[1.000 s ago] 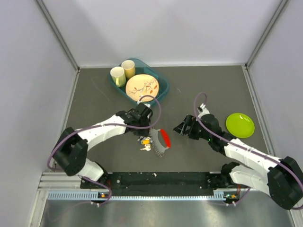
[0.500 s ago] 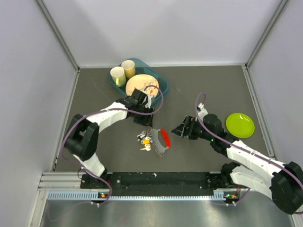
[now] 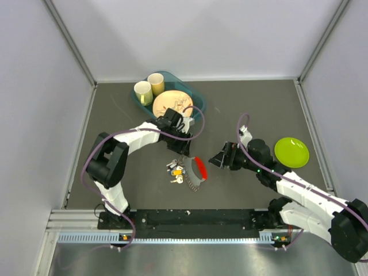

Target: Remove the keys from the keyring

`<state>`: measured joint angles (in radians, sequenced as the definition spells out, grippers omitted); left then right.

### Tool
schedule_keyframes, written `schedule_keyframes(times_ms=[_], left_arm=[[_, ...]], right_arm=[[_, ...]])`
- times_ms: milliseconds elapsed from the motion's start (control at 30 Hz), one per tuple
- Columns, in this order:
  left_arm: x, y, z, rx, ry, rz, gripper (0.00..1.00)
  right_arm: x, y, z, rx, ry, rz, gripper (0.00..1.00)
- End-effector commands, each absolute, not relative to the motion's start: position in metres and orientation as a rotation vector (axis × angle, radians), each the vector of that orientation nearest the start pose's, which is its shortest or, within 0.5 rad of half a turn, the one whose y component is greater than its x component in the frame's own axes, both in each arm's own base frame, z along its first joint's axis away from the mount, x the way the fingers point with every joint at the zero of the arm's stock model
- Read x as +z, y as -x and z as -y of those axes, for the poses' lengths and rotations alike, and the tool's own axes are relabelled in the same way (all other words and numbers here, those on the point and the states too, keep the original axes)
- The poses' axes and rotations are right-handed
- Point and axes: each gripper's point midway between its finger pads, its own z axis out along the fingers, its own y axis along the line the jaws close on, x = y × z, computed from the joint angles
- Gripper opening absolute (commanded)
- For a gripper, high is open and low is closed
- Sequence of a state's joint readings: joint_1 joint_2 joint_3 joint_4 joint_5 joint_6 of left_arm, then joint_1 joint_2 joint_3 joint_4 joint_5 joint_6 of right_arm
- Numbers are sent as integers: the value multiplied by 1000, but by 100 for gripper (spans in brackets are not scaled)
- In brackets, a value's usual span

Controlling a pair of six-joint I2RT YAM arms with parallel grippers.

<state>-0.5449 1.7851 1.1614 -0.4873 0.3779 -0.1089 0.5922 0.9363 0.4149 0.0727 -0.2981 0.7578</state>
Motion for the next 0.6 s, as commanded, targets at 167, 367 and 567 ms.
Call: schedule_keyframes(times_ms=[167,367,567], left_arm=[[44,-303,257,-664,-778,-2588,52],[39,-308,254,-620,-809,-2583,53],[34,-294,261,-718,-797,-2612,51]], right_arm=[[148,-212,-237,1139,63,-2115,82],[150,-211,-235,1124,78,-2111,82],[151,-210,-233,1121,68,-2106,82]])
